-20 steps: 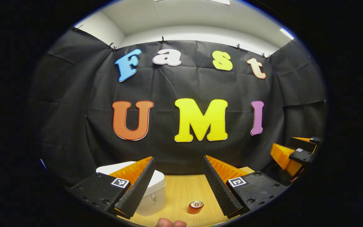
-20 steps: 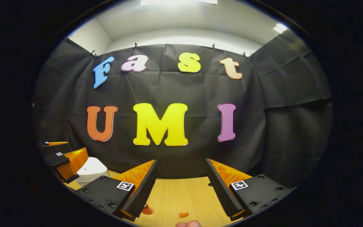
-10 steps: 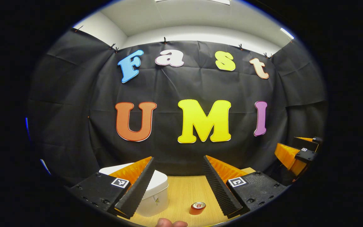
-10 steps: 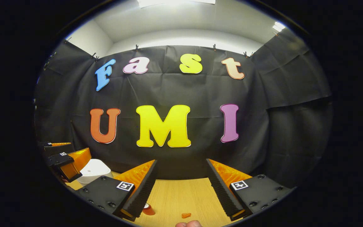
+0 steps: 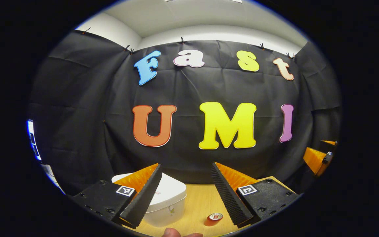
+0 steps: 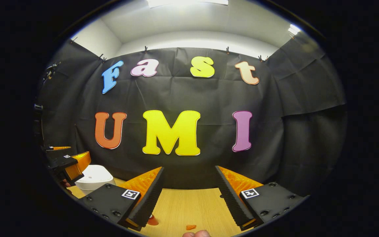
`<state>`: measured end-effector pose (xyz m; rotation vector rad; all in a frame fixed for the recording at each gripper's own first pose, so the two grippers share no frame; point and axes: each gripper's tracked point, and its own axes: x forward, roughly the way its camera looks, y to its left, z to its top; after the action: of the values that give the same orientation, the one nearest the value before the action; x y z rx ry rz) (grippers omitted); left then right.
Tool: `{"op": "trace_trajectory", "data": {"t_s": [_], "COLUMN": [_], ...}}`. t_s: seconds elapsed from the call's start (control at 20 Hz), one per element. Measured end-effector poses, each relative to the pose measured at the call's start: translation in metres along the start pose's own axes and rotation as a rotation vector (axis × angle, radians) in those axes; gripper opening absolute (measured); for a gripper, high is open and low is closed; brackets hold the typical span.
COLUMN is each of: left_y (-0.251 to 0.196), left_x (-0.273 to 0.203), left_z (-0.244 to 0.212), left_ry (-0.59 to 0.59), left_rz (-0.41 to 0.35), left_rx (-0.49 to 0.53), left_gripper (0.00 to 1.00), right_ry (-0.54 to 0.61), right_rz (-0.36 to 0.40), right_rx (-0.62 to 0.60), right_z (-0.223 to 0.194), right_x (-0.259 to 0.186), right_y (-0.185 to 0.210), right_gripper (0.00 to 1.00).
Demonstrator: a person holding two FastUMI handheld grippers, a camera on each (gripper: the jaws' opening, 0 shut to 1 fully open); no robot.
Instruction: Press the lid of the desktop garbage bin to open it, pick up the crumpled paper on the desktop and throw it into the bin, then pick up the pop can on the desktop and drop it into the bin, and finally close the garbage bin lid.
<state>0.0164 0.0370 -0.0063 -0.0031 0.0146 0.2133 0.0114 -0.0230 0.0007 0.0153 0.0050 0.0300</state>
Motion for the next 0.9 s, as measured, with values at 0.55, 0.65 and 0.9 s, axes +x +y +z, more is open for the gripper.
{"op": "trace_trajectory", "data": {"t_s": [0.55,0.65,0.9], "left_y": [0.046,0.053,0.065], "left_x": [0.029,0.034,0.047], "left_z": [-0.008,-0.012,-0.029], "left_ry": [0.009,0.021,0.049], "left_rz": [0.175,0.203,0.247], "left_rx": [0.004,0.005,-0.006], "left_gripper": [0.91,0.87,0.76], "right_ry": [0.010,0.008,-0.002], "right_rz": [0.048,0.048,0.056], "right_rx": [0.007,-0.002,-0.019], "right_z": [-0.002,-0.001,0.001], "right_x": [0.019,0.022,0.023], "right_y": [-0.003,-0.006,-0.008], "right_gripper": [0.93,0.93,0.95]}}
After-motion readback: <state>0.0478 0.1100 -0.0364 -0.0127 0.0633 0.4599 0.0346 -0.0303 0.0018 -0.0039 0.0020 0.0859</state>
